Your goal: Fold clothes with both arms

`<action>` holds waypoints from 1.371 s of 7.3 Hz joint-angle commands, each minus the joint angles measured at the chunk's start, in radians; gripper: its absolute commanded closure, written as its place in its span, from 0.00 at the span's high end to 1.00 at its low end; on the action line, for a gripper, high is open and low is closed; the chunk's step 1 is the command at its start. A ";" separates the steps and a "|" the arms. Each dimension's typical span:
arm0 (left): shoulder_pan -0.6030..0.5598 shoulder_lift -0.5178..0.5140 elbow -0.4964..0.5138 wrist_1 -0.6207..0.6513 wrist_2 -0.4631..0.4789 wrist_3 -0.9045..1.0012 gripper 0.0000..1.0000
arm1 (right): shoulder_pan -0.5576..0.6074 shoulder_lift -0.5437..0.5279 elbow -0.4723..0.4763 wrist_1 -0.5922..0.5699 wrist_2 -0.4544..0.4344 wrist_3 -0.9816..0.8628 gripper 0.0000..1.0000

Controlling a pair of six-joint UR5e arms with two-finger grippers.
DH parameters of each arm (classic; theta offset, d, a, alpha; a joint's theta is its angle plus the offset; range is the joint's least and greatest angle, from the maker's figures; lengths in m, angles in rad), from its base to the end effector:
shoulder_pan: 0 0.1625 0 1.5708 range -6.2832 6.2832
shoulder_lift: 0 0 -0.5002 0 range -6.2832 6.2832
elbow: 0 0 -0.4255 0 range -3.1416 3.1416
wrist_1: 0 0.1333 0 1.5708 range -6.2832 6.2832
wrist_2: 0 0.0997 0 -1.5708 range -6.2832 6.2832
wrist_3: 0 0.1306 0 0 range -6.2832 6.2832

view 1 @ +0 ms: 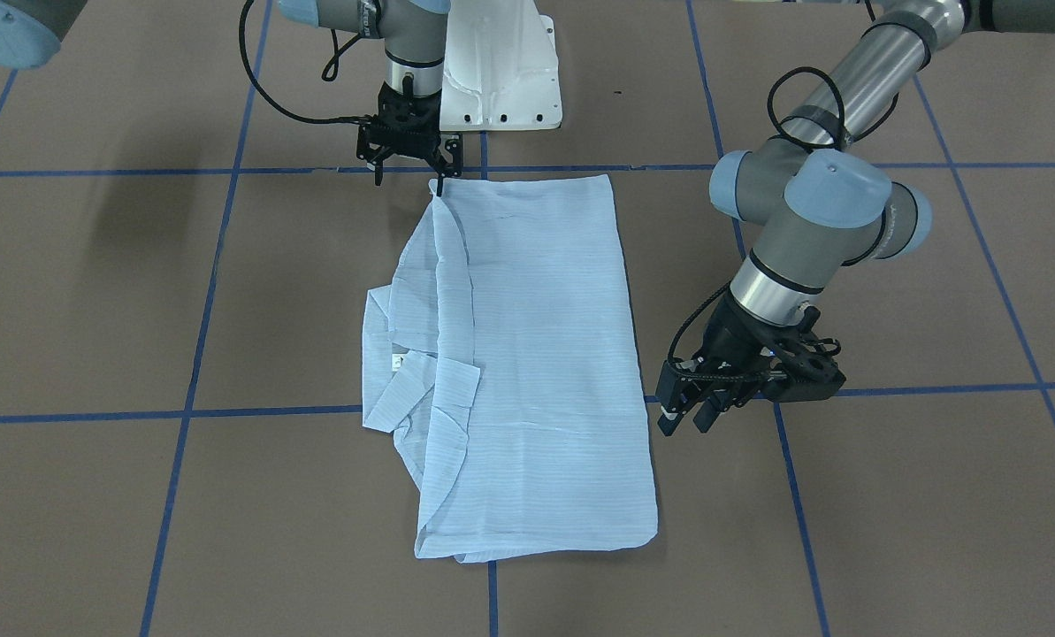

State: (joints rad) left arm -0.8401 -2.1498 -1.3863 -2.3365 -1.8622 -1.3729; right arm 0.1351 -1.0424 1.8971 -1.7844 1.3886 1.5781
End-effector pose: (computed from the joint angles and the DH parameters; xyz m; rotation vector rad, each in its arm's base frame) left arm 0.4766 -0.6753 0.3761 0.3495 1.1349 -0.3967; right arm -0.6608 -0.2482 0.3168 0.2167 -0.6277 0.1955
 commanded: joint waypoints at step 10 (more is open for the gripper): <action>-0.025 0.057 -0.115 0.089 -0.035 0.009 0.58 | 0.087 -0.010 -0.081 0.019 0.006 -0.358 1.00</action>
State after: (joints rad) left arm -0.8555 -2.0924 -1.4957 -2.2612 -1.8821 -1.3633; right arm 0.2027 -1.0172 1.8051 -1.7666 1.3836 1.2441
